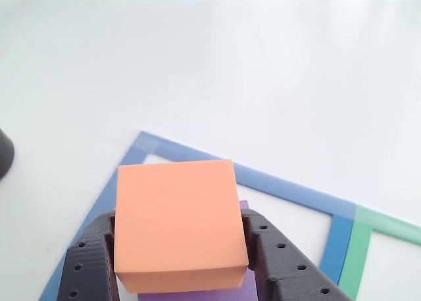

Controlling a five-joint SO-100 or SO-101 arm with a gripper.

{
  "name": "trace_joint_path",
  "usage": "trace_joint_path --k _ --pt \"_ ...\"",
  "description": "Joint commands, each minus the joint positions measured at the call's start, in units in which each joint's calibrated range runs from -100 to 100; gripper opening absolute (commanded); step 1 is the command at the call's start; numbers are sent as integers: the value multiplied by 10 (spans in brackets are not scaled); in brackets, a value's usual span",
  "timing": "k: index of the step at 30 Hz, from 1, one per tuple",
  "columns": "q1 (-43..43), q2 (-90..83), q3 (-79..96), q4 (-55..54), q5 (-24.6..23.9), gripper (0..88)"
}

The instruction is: Tower of hanoi

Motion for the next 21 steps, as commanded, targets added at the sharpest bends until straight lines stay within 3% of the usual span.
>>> trace_joint_path --k 1,21 --pt "3 -2 1 -17 4 122" --pt "12 9 22 -68 4 241"
